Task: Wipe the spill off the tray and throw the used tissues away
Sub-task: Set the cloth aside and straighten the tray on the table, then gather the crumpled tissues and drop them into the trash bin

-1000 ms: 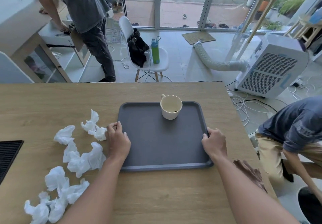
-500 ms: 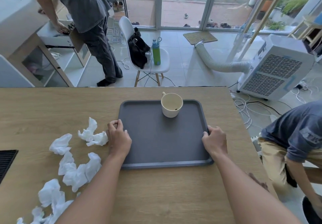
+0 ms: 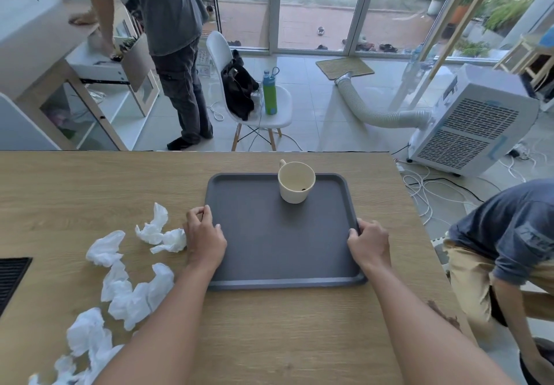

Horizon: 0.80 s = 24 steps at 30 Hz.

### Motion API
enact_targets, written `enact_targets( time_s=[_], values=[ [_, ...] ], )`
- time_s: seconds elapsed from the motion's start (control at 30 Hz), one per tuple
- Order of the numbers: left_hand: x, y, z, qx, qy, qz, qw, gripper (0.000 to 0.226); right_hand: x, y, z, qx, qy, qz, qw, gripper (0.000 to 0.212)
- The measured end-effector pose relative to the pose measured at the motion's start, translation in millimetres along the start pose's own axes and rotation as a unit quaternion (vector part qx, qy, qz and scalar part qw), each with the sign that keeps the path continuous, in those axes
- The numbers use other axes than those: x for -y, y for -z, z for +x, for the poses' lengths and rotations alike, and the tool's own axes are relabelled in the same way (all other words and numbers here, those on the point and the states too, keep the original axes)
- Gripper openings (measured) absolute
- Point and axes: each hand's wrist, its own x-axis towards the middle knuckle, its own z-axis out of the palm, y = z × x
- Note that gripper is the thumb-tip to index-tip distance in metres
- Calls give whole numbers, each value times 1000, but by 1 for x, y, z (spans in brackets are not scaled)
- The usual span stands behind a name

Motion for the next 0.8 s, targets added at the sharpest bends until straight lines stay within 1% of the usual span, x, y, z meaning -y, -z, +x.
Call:
enact_targets(
  time_s=[0.13,0.27,0.37,0.43,0.53,0.6,0.8],
  values=[
    [-3,6,-7,6,7,-5,1000,52,-1,3,-3,-6,-5,7,1000,19],
    [-3,13,-15,3,4,0,1000,53,-3,4,-10,-7,-10,13,1000,13],
    [-5,21,-21,-6,-4,-4,1000,51,-3,7,-16,-20,-11,-4,1000,34],
    [-8,27,-24,-15,-13,-12,1000,47,0,8,-19,-33,4,-17,999,40],
    [-10,38,-30,-39,-24,-23,999,38,6,7,-25,-41,53,-30,997,37],
    [-6,46,-31,-52,-23,-28,998,33,15,4,-30,-41,72,-18,996,34],
    [27,77,-31,-86,1,-31,996,25,61,-21,-52,-5,132,9,991,27]
  ],
)
